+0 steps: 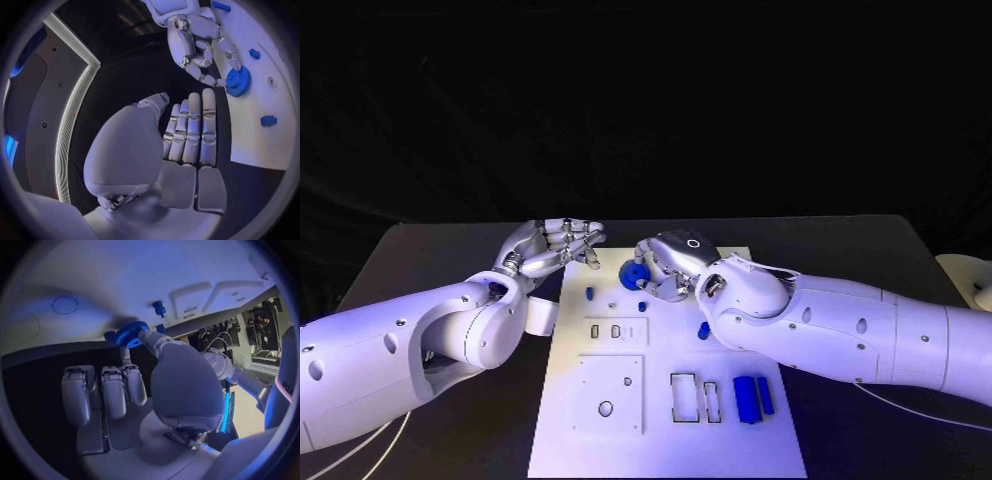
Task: Assemble the parts on the task board
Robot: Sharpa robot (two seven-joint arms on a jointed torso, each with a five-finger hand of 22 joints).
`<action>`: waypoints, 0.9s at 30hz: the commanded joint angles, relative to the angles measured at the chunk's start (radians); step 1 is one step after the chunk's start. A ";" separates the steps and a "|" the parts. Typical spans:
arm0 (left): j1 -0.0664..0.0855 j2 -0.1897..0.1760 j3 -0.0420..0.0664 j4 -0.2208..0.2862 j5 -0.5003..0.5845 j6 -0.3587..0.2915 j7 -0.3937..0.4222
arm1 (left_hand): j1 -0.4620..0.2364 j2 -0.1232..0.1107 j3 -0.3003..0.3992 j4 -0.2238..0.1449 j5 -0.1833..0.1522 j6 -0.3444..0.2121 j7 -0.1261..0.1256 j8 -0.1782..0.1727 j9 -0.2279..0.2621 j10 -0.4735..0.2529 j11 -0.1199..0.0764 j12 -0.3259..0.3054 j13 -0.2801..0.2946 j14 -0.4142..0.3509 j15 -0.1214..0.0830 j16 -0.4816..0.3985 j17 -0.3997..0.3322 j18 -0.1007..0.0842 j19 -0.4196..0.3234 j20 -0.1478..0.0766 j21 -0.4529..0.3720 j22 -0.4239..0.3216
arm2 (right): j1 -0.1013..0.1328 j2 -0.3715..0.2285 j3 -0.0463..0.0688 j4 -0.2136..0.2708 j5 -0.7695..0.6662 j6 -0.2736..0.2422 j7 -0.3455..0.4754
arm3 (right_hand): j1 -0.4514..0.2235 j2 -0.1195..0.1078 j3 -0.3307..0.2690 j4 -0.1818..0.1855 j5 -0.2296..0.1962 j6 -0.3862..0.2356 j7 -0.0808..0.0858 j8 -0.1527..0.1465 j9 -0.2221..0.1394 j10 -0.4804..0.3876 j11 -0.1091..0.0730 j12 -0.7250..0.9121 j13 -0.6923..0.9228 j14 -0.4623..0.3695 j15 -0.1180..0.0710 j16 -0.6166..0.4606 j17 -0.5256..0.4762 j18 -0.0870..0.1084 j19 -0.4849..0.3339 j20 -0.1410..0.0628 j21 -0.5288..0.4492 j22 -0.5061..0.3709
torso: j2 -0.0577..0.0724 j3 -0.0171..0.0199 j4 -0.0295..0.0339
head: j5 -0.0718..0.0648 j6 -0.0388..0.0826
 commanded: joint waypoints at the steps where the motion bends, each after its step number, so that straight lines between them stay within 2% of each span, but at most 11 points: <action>1: 0.001 0.001 0.001 0.002 0.003 0.018 0.005 | 0.002 0.003 0.004 -0.001 -0.005 -0.007 -0.003 -0.005 0.001 -0.007 0.000 -0.004 0.000 -0.008 -0.001 0.004 0.000 0.010 -0.004 0.000 0.004 0.001 | -0.001 0.004 0.000 -0.001 -0.029 -0.009 -0.018 | -0.014 0.000 -0.002 0.006 -0.001 0.006 -0.002 0.002 0.001 0.007 -0.001 -0.005 0.135 0.094 -0.003 0.003 0.214 -0.012 0.059 -0.006 0.004 0.202 | 0.001 0.0004 -0.0008 | 0.000 0.001; 7: 0.001 0.001 0.001 0.002 0.003 0.018 0.004 | 0.002 0.003 0.004 -0.001 -0.005 -0.007 -0.003 -0.005 0.001 -0.007 0.000 -0.004 0.000 -0.008 -0.001 0.004 0.000 0.010 -0.004 0.000 0.004 0.001 | -0.001 0.010 0.000 -0.002 -0.030 0.002 -0.015 | -0.017 -0.001 -0.003 0.007 -0.004 0.007 -0.002 0.000 0.001 0.007 -0.001 -0.006 0.134 0.094 -0.002 0.003 0.214 -0.012 0.059 -0.006 0.004 0.203 | 0.001 0.0011 -0.0004 | -0.002 0.001; 18: 0.001 0.001 0.001 0.002 0.003 0.019 0.001 | 0.002 0.003 0.004 -0.001 -0.005 -0.007 -0.003 -0.005 0.001 -0.007 0.000 -0.004 0.000 -0.008 -0.001 0.004 0.000 0.010 -0.004 0.000 0.004 0.001 | -0.001 0.020 0.000 -0.012 -0.025 0.023 -0.016 | -0.024 -0.006 -0.006 0.010 -0.016 0.006 0.000 -0.006 -0.001 0.003 0.001 -0.010 0.130 0.094 -0.002 0.003 0.213 -0.011 0.058 -0.005 0.002 0.201 | 0.001 0.0001 0.0005 | -0.003 0.000; 27: 0.002 0.000 0.001 0.003 0.003 0.020 -0.001 | 0.002 0.003 0.004 -0.001 -0.005 -0.007 -0.003 -0.005 0.001 -0.007 0.000 -0.004 0.000 -0.008 -0.001 0.004 0.000 0.010 -0.004 0.000 0.004 0.001 | -0.001 0.024 0.000 -0.023 -0.025 0.033 -0.024 | -0.037 -0.016 -0.017 0.017 -0.051 -0.018 0.009 -0.034 -0.008 -0.014 0.008 -0.030 0.113 0.093 0.006 0.003 0.212 -0.010 0.053 0.000 -0.004 0.195 | 0.001 0.0002 0.0011 | -0.003 -0.001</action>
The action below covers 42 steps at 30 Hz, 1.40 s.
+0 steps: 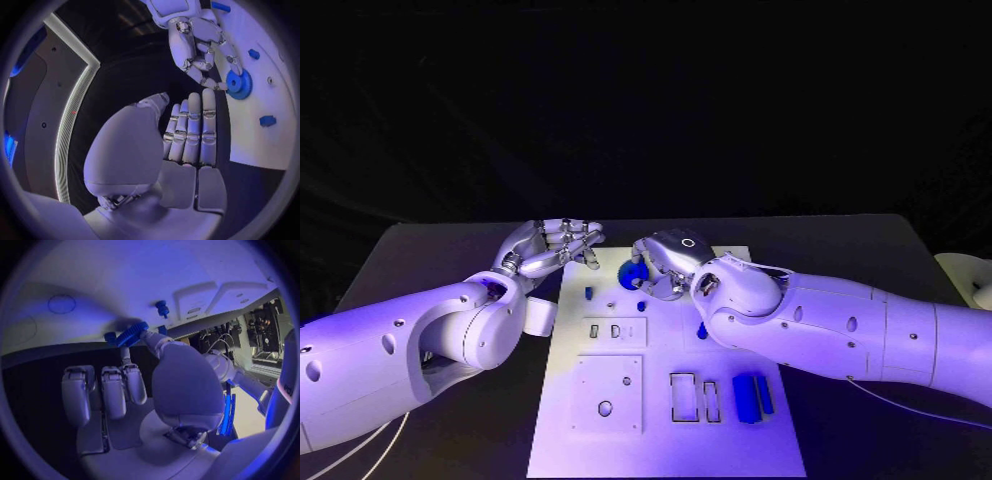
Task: Assemble the parts on the task board
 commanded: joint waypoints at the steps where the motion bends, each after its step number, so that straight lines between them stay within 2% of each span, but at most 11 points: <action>1: 0.002 0.000 0.001 0.002 0.002 0.018 0.003 | 0.002 0.003 0.004 -0.001 -0.005 -0.007 -0.003 -0.005 0.002 -0.007 0.000 -0.004 0.000 -0.008 -0.001 0.004 0.000 0.010 -0.004 0.000 0.004 0.001 | -0.001 0.001 0.000 0.000 -0.014 0.025 -0.012 | -0.012 -0.002 -0.005 0.005 -0.008 -0.015 0.004 -0.012 -0.004 -0.011 0.004 -0.007 0.111 0.093 0.007 0.003 0.211 -0.010 0.053 0.001 -0.004 0.196 | 0.000 0.0001 0.0003 | 0.001 -0.001; 15: 0.002 -0.002 0.001 0.001 0.003 0.017 0.002 | 0.001 0.002 0.005 -0.001 -0.005 -0.009 -0.003 -0.006 0.002 -0.008 0.001 -0.004 0.000 -0.009 0.000 0.004 0.000 0.010 -0.007 0.000 0.008 0.004 | -0.001 -0.007 0.000 0.004 -0.014 0.023 -0.012 | -0.011 0.003 -0.004 0.006 -0.004 -0.006 0.003 -0.013 -0.004 -0.007 0.005 -0.003 0.116 0.094 0.008 0.003 0.212 -0.011 0.055 0.003 -0.001 0.199 | -0.001 0.0016 -0.0017 | -0.001 -0.004; 17: 0.002 -0.002 0.001 0.001 0.003 0.017 0.002 | 0.001 0.002 0.005 -0.001 -0.005 -0.009 -0.003 -0.006 0.002 -0.008 0.001 -0.004 0.000 -0.009 0.000 0.004 0.000 0.010 -0.007 0.000 0.008 0.004 | -0.001 -0.008 0.000 0.004 -0.012 0.022 -0.010 | -0.017 -0.001 -0.010 0.010 -0.010 -0.009 0.005 -0.019 -0.005 -0.010 0.006 -0.007 0.112 0.093 0.009 0.003 0.212 -0.010 0.053 0.004 -0.004 0.197 | 0.000 0.0016 -0.0020 | -0.001 -0.003; 18: 0.002 -0.001 0.001 0.001 0.003 0.017 0.002 | 0.001 0.002 0.005 -0.001 -0.005 -0.009 -0.003 -0.006 0.002 -0.008 0.001 -0.004 0.000 -0.009 0.000 0.004 0.000 0.010 -0.007 0.000 0.008 0.004 | -0.001 -0.008 0.000 0.004 -0.010 0.021 -0.008 | -0.030 -0.006 -0.026 0.022 -0.036 -0.025 0.009 -0.036 -0.010 -0.013 0.010 -0.010 0.110 0.094 0.012 0.003 0.212 -0.010 0.053 0.007 -0.004 0.197 | 0.000 0.0013 -0.0019 | -0.001 -0.003; 21: 0.002 -0.001 0.001 0.001 0.003 0.016 0.002 | 0.000 0.002 0.005 -0.001 -0.005 -0.010 -0.002 -0.007 0.002 -0.010 0.001 -0.005 0.000 -0.010 0.000 0.005 0.000 0.010 -0.009 0.001 0.010 0.005 | -0.001 -0.009 0.000 0.004 -0.004 0.022 -0.005 | -0.041 -0.004 -0.039 0.034 -0.047 -0.030 0.011 -0.045 -0.012 -0.014 0.012 -0.011 0.109 0.094 0.014 0.003 0.213 -0.010 0.053 0.009 -0.004 0.197 | 0.000 0.0009 -0.0016 | -0.002 -0.003; 23: 0.002 -0.001 0.001 0.001 0.003 0.016 0.001 | 0.000 0.002 0.005 -0.001 -0.005 -0.010 -0.002 -0.007 0.002 -0.010 0.001 -0.005 0.000 -0.010 0.000 0.005 0.000 0.010 -0.009 0.001 0.010 0.005 | -0.001 -0.009 0.000 0.004 0.003 0.026 -0.003 | -0.078 0.007 -0.074 0.078 -0.049 -0.035 0.013 -0.061 -0.014 -0.015 0.015 -0.012 0.109 0.094 0.017 0.004 0.216 -0.010 0.054 0.012 -0.004 0.198 | 0.000 0.0009 -0.0013 | -0.002 -0.003; 25: 0.002 -0.002 0.001 0.001 0.003 0.016 0.001 | 0.000 0.002 0.005 -0.001 -0.005 -0.010 -0.002 -0.007 0.002 -0.010 0.001 -0.005 0.000 -0.010 0.000 0.005 0.000 0.010 -0.009 0.001 0.010 0.005 | -0.001 -0.010 0.000 0.003 0.008 0.032 -0.001 | -0.081 0.009 -0.080 0.084 -0.049 -0.033 0.013 -0.063 -0.014 -0.015 0.015 -0.012 0.109 0.094 0.017 0.004 0.217 -0.010 0.054 0.012 -0.004 0.198 | 0.000 0.0008 -0.0015 | -0.002 -0.003; 27: 0.002 -0.002 0.001 0.001 0.003 0.015 0.001 | 0.000 0.002 0.005 -0.001 -0.005 -0.010 -0.002 -0.007 0.002 -0.010 0.001 -0.005 0.000 -0.010 0.000 0.005 0.000 0.010 -0.009 0.001 0.010 0.005 | -0.001 -0.010 0.000 0.001 0.019 0.044 0.001 | -0.101 0.021 -0.112 0.115 -0.044 -0.029 0.013 -0.075 -0.013 -0.014 0.016 -0.011 0.110 0.095 0.018 0.004 0.218 -0.010 0.053 0.013 -0.005 0.198 | 0.000 0.0004 -0.0016 | -0.002 -0.003; 34: 0.002 -0.002 0.001 0.002 0.003 0.015 0.000 | -0.001 0.002 0.006 -0.001 -0.005 -0.011 -0.001 -0.008 0.002 -0.011 0.002 -0.005 0.000 -0.010 0.001 0.005 -0.001 0.010 -0.010 0.001 0.012 0.006 | -0.001 -0.007 0.000 -0.012 0.034 0.082 -0.002 | -0.139 0.044 -0.166 0.120 -0.037 -0.047 0.022 -0.110 -0.019 -0.017 0.023 -0.014 0.108 0.095 0.024 0.005 0.221 -0.009 0.052 0.018 -0.007 0.197 | 0.000 0.0003 -0.0011 | -0.004 -0.002; 42: 0.002 -0.003 0.001 0.001 0.003 0.014 0.000 | -0.001 0.002 0.006 -0.001 -0.005 -0.011 -0.001 -0.008 0.002 -0.011 0.002 -0.005 0.000 -0.010 0.001 0.005 -0.001 0.010 -0.010 0.001 0.012 0.006 | -0.001 -0.007 0.000 -0.013 0.041 0.091 0.002 | -0.130 0.053 -0.167 0.117 -0.030 -0.039 0.022 -0.113 -0.018 -0.014 0.024 -0.011 0.112 0.096 0.025 0.006 0.225 -0.010 0.055 0.019 -0.005 0.200 | -0.001 0.0007 -0.0010 | -0.004 -0.003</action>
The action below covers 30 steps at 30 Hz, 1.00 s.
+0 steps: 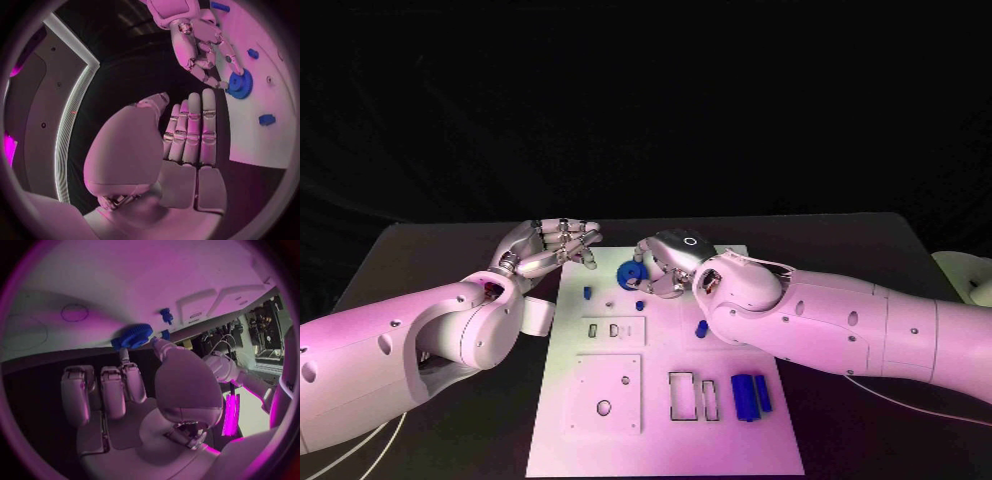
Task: Assemble the parts on the task board
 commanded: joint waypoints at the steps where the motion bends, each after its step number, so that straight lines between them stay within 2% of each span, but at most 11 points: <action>1: 0.002 0.000 0.001 0.002 0.002 0.014 0.004 | -0.001 0.002 0.006 -0.001 -0.005 -0.004 -0.001 -0.004 0.001 -0.007 -0.002 -0.005 0.000 -0.006 -0.003 0.005 -0.001 0.010 -0.006 -0.003 0.004 0.001 | -0.004 0.000 -0.003 -0.002 0.010 0.043 0.003 | 0.003 0.009 -0.005 -0.003 0.008 -0.001 -0.001 -0.008 -0.001 0.005 0.005 -0.001 0.112 0.096 0.010 0.006 0.225 -0.010 0.055 0.004 -0.001 0.200 | 0.000 0.0003 -0.0004 | 0.000 0.000; 20: 0.002 -0.003 0.001 0.001 0.002 0.012 0.004 | -0.001 0.002 0.006 -0.001 -0.005 -0.004 -0.001 -0.004 0.001 -0.007 -0.002 -0.005 0.000 -0.006 -0.003 0.005 -0.001 0.010 -0.006 -0.003 0.004 0.001 | -0.006 -0.044 -0.003 0.025 0.009 -0.004 0.003 | 0.015 0.016 0.002 -0.004 0.017 0.019 -0.006 -0.010 0.002 0.011 0.002 0.006 0.119 0.096 0.008 0.007 0.226 -0.012 0.059 0.004 0.003 0.205 | 0.000 0.0018 -0.0018 | 0.000 -0.002; 27: 0.001 -0.003 0.001 -0.001 0.003 0.012 0.003 | -0.001 0.002 0.007 -0.002 -0.005 -0.005 0.000 -0.005 0.001 -0.009 -0.001 -0.005 -0.001 -0.006 -0.003 0.005 -0.001 0.010 -0.008 -0.002 0.006 0.002 | -0.007 -0.083 -0.002 0.058 0.008 -0.074 0.011 | 0.015 0.017 0.002 -0.003 0.018 0.020 -0.006 -0.010 0.002 0.011 0.001 0.007 0.119 0.097 0.008 0.007 0.227 -0.012 0.060 0.004 0.005 0.207 | 0.000 0.0013 -0.0008 | -0.004 0.001; 30: 0.001 -0.004 0.001 -0.002 0.003 0.012 0.003 | -0.001 0.002 0.007 -0.002 -0.005 -0.005 0.000 -0.005 0.001 -0.009 -0.001 -0.005 -0.001 -0.006 -0.003 0.005 -0.001 0.010 -0.008 -0.002 0.006 0.002 | -0.002 -0.132 0.001 0.096 0.034 -0.104 0.036 | 0.023 0.017 0.008 -0.006 0.019 0.029 -0.008 -0.011 0.003 0.015 -0.001 0.010 0.123 0.097 0.006 0.007 0.227 -0.013 0.062 0.003 0.007 0.209 | -0.002 0.0003 -0.0025 | -0.008 0.006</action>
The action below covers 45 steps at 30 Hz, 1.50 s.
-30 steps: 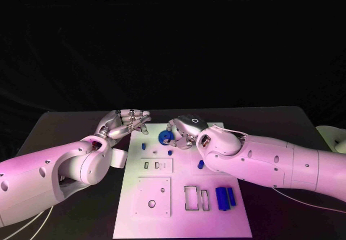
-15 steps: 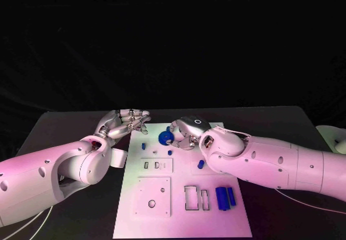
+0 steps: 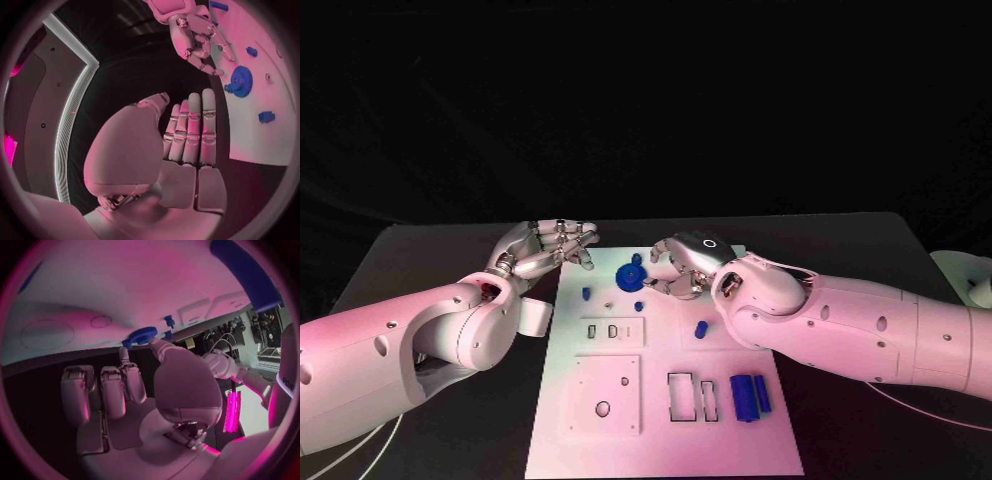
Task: Assemble the parts on the task board
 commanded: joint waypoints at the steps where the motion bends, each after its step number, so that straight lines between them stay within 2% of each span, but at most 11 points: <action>1: 0.001 0.001 0.001 0.000 0.002 0.013 0.005 | -0.001 0.002 0.004 0.001 -0.005 -0.005 0.000 -0.005 0.002 -0.009 -0.001 -0.005 -0.001 -0.006 -0.003 0.005 -0.001 0.010 -0.004 0.001 0.006 0.001 | 0.010 -0.050 0.003 0.037 0.046 -0.065 0.048 | 0.015 0.003 0.007 -0.004 0.006 0.010 0.001 -0.001 0.001 0.006 0.001 0.004 0.123 0.096 0.005 0.002 0.225 -0.012 0.061 0.002 0.006 0.208 | -0.003 -0.0014 -0.0023 | -0.006 0.005; 4: 0.001 0.001 0.001 -0.001 0.002 0.013 0.006 | -0.001 0.002 0.004 0.001 -0.005 -0.005 0.000 -0.005 0.002 -0.009 -0.001 -0.005 -0.001 -0.006 -0.003 0.005 -0.001 0.010 -0.004 0.001 0.006 0.001 | 0.025 -0.094 0.004 0.053 0.122 -0.032 0.097 | 0.067 -0.004 0.030 -0.029 0.006 0.013 -0.002 -0.012 0.000 0.006 -0.002 0.003 0.123 0.094 0.001 0.000 0.215 -0.007 0.048 -0.001 -0.010 0.193 | -0.003 -0.0025 -0.0015 | -0.014 0.008; 6: 0.001 0.001 0.001 -0.001 0.003 0.014 0.006 | -0.001 0.001 0.004 0.000 -0.005 -0.005 0.000 -0.005 0.002 -0.009 -0.001 -0.005 -0.001 -0.007 -0.003 0.005 -0.001 0.010 -0.005 0.002 0.007 0.001 | 0.042 -0.138 0.004 0.056 0.222 0.024 0.152 | 0.129 -0.021 0.051 -0.070 -0.022 0.023 -0.007 -0.016 0.002 -0.021 -0.005 -0.030 0.093 0.082 -0.010 -0.014 0.167 0.009 0.005 -0.009 -0.063 0.141 | -0.004 -0.0034 -0.0013 | -0.022 0.011; 8: 0.001 0.001 0.001 -0.002 0.003 0.015 0.007 | -0.002 0.000 0.004 0.000 -0.005 -0.005 0.000 -0.005 0.002 -0.009 -0.001 -0.004 0.000 -0.008 -0.002 0.005 -0.001 0.010 -0.007 0.002 0.007 0.002 | 0.056 -0.187 0.005 0.054 0.331 0.087 0.214 | 0.179 -0.044 0.062 -0.110 0.018 0.002 -0.016 -0.035 -0.003 -0.035 -0.016 -0.046 0.079 0.080 -0.014 -0.018 0.158 0.015 -0.013 -0.016 -0.087 0.121 | -0.005 -0.0048 -0.0038 | -0.025 0.012; 10: 0.001 0.002 0.001 -0.002 0.003 0.018 0.007 | -0.002 -0.001 0.004 0.000 -0.005 -0.005 0.000 -0.006 0.003 -0.009 -0.001 -0.004 0.000 -0.013 -0.001 0.002 -0.002 0.010 -0.012 0.003 0.008 0.003 | 0.065 -0.233 0.005 0.051 0.403 0.129 0.266 | 0.210 -0.049 0.072 -0.134 0.013 0.000 -0.022 -0.042 -0.003 -0.041 -0.020 -0.052 0.074 0.078 -0.015 -0.022 0.150 0.020 -0.027 -0.017 -0.104 0.105 | -0.006 -0.0054 -0.0059 | -0.029 0.014; 13: 0.001 0.005 0.001 -0.004 0.002 0.020 0.008 | -0.005 -0.004 0.007 -0.002 -0.005 -0.004 0.000 -0.005 0.005 -0.007 0.000 -0.002 0.001 -0.029 0.002 -0.008 -0.009 0.009 -0.036 0.006 0.006 0.004 | 0.071 -0.287 0.004 0.048 0.460 0.141 0.336 | 0.240 -0.059 0.080 -0.164 0.005 0.018 -0.035 -0.039 0.001 -0.033 -0.039 -0.041 0.086 0.081 -0.028 -0.018 0.163 0.018 -0.021 -0.025 -0.099 0.112 | -0.007 -0.0043 -0.0071 | -0.036 0.014; 15: 0.001 0.009 0.001 -0.006 0.002 0.022 0.009 | -0.007 -0.005 0.010 -0.005 -0.005 -0.003 0.001 -0.005 0.008 -0.006 0.003 -0.001 0.002 -0.051 0.008 -0.022 -0.017 0.005 -0.083 0.013 -0.013 -0.003 | 0.073 -0.324 0.004 0.051 0.484 0.142 0.372 | 0.250 -0.059 0.086 -0.173 0.008 0.025 -0.040 -0.041 0.002 -0.023 -0.047 -0.030 0.095 0.085 -0.035 -0.014 0.177 0.015 -0.011 -0.032 -0.088 0.123 | -0.007 -0.0029 -0.0044 | -0.044 0.018; 20: 0.001 0.013 0.001 -0.011 0.002 0.020 0.019 | -0.008 -0.004 0.013 -0.009 -0.005 0.000 0.001 -0.004 0.012 -0.002 0.003 0.000 0.003 -0.064 0.012 -0.033 -0.025 0.005 -0.117 0.020 -0.032 -0.012 | 0.074 -0.384 0.003 0.044 0.492 0.157 0.407 | 0.244 -0.068 0.084 -0.178 0.020 0.008 -0.035 -0.059 -0.003 -0.022 -0.036 -0.029 0.097 0.087 -0.031 -0.011 0.186 0.012 -0.005 -0.034 -0.083 0.130 | -0.010 -0.0006 -0.0073 | -0.047 0.015; 29: 0.001 0.015 0.001 -0.012 0.002 0.022 0.022 | -0.007 -0.004 0.014 -0.010 -0.005 0.001 0.001 -0.003 0.012 -0.001 0.003 0.001 0.003 -0.064 0.012 -0.033 -0.025 0.005 -0.118 0.020 -0.032 -0.013 | 0.061 -0.414 -0.002 0.023 0.474 0.181 0.406 | 0.240 -0.071 0.076 -0.184 0.047 -0.014 -0.015 -0.082 -0.005 -0.023 -0.017 -0.029 0.097 0.090 -0.013 -0.007 0.199 0.010 0.001 -0.022 -0.077 0.137 | -0.008 0.0006 -0.0049 | -0.049 0.011; 36: 0.001 0.013 0.001 -0.013 0.002 0.023 0.021 | -0.007 -0.003 0.014 -0.010 -0.005 0.001 0.001 -0.003 0.012 -0.001 0.003 0.000 0.003 -0.062 0.011 -0.033 -0.025 0.006 -0.118 0.020 -0.032 -0.013 | 0.044 -0.397 -0.003 0.007 0.467 0.166 0.390 | 0.234 -0.069 0.074 -0.183 0.066 -0.007 -0.010 -0.083 -0.002 -0.017 -0.012 -0.022 0.103 0.092 -0.009 -0.005 0.207 0.007 0.008 -0.017 -0.069 0.146 | -0.007 -0.0015 -0.0024 | -0.050 0.008; 45: 0.001 0.011 0.001 -0.012 0.002 0.025 0.019 | -0.007 -0.003 0.015 -0.011 -0.005 0.000 0.001 -0.004 0.012 -0.001 0.003 0.000 0.003 -0.060 0.011 -0.032 -0.026 0.007 -0.117 0.020 -0.031 -0.012 | 0.016 -0.361 -0.003 -0.013 0.467 0.138 0.374 | 0.214 -0.068 0.062 -0.173 0.060 0.001 -0.004 -0.087 0.001 -0.016 -0.006 -0.019 0.105 0.093 -0.003 -0.003 0.213 0.007 0.010 -0.011 -0.067 0.149 | -0.008 -0.0004 -0.0038 | -0.043 0.002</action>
